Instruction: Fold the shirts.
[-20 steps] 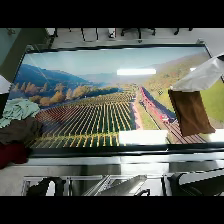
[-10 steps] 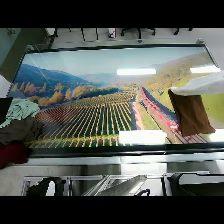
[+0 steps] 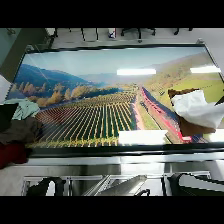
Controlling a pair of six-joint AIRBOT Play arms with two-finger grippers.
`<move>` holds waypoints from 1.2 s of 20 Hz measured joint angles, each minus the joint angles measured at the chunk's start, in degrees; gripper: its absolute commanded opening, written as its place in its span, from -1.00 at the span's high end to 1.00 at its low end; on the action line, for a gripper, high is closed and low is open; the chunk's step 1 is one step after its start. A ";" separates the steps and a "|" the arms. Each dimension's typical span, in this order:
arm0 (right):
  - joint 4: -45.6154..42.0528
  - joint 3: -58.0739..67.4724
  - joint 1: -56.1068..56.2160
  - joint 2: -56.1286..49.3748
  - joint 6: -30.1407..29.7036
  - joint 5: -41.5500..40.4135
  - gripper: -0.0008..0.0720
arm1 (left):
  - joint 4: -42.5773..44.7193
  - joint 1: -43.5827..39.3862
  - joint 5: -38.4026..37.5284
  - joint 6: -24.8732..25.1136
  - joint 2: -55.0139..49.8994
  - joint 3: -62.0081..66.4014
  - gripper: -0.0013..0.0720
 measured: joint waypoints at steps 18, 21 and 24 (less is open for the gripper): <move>9.62 -2.64 5.55 1.90 -4.24 4.26 0.92 | -5.25 -0.92 -0.59 0.59 -3.28 -5.20 0.92; 11.72 -5.57 14.62 4.66 -8.22 9.14 0.92 | -7.43 -6.84 -1.29 0.96 -7.08 -5.53 0.92; 12.66 -14.10 28.02 10.01 -10.75 18.10 0.92 | -8.07 -17.40 -6.34 0.24 -10.38 -9.68 0.92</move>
